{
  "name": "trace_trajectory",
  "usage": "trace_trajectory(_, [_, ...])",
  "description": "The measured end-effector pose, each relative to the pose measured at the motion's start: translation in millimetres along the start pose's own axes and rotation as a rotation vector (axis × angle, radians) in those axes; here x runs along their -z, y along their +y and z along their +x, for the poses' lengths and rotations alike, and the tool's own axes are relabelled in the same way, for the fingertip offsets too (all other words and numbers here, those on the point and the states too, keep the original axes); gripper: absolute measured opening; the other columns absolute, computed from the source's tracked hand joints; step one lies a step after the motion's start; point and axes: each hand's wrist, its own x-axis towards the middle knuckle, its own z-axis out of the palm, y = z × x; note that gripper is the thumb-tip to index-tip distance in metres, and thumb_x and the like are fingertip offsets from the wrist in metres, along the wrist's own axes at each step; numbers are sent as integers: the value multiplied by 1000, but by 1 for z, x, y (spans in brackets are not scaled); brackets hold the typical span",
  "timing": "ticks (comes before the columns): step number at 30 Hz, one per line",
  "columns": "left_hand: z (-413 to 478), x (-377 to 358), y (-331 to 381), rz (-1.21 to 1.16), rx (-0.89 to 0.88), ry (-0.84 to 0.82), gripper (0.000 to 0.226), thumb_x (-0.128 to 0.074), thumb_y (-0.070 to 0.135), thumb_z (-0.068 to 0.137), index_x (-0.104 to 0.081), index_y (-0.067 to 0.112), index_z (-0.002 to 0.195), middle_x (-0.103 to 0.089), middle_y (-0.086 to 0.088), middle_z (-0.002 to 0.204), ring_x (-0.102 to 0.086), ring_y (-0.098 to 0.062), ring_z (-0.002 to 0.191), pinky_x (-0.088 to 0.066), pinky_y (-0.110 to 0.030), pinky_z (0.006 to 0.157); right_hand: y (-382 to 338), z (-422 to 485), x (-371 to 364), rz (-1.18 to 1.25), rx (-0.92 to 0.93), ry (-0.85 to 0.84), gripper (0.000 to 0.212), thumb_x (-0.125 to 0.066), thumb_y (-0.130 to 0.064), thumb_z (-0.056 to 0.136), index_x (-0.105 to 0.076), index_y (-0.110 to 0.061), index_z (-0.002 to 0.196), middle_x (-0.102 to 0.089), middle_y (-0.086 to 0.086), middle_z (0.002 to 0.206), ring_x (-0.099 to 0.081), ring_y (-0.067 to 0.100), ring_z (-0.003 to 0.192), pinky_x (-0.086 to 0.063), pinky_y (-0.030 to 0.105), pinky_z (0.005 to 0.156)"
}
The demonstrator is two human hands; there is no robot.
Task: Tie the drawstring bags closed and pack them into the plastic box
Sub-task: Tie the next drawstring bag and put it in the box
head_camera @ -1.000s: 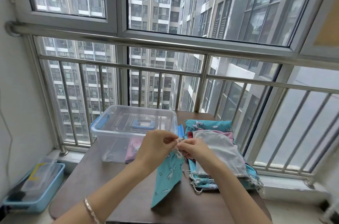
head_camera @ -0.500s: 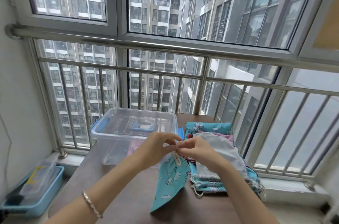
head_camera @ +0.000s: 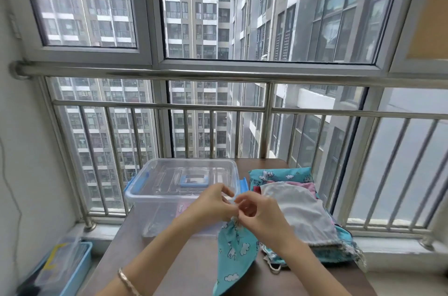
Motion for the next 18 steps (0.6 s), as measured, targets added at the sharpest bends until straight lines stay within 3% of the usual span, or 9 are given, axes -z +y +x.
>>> trace_trajectory(4, [-6, 0, 7, 138, -34, -21, 40, -65, 17, 80, -47, 20, 115, -64, -1, 88, -62, -5, 73, -47, -16, 59, -2, 0, 0, -23, 20, -20, 11, -70, -14, 81, -77, -22, 84, -72, -12, 73, -68, 5, 70, -55, 22, 68])
trace_trajectory(6, [-8, -2, 8, 191, -93, -8, 37, -64, 19, 82, -46, 20, 115, -62, 2, 84, -59, -2, 70, -43, -13, 55, -4, 0, 2, 10, -27, 7, 11, -71, -13, 81, -78, -21, 85, -73, -11, 74, -68, 5, 72, -54, 20, 68])
trace_trajectory(9, [-9, -3, 8, 217, -197, 72, 24, -64, 14, 84, -54, 16, 106, -62, 2, 84, -59, -5, 72, -47, -17, 56, -5, 4, 5, 91, -147, 0, 9, -71, -14, 83, -76, -22, 83, -68, -5, 78, -64, 1, 72, -50, 17, 68])
trace_trajectory(12, [-7, 0, 9, 210, -246, 93, 10, -67, 15, 83, -64, 12, 92, -71, 1, 83, -68, -9, 77, -58, -26, 68, -4, 7, 11, 205, -252, -48, 4, -71, -15, 84, -74, -15, 82, -64, -3, 77, -58, -3, 66, -44, 14, 64])
trace_trajectory(14, [-6, 0, 10, 178, -244, 47, 14, -71, 22, 80, -67, 12, 88, -74, -2, 81, -71, -11, 78, -60, -32, 70, -4, 7, 14, 223, -263, -61, 7, -71, -16, 85, -75, -10, 83, -63, -6, 71, -56, -4, 62, -43, 14, 61])
trace_trajectory(18, [-5, 1, 11, 183, -269, 52, 23, -78, 31, 77, -70, 12, 87, -75, -1, 81, -71, -7, 75, -59, -25, 69, -6, 6, 17, 274, -262, -74, 13, -75, -19, 83, -74, -7, 84, -66, -7, 63, -56, -3, 59, -42, 13, 59])
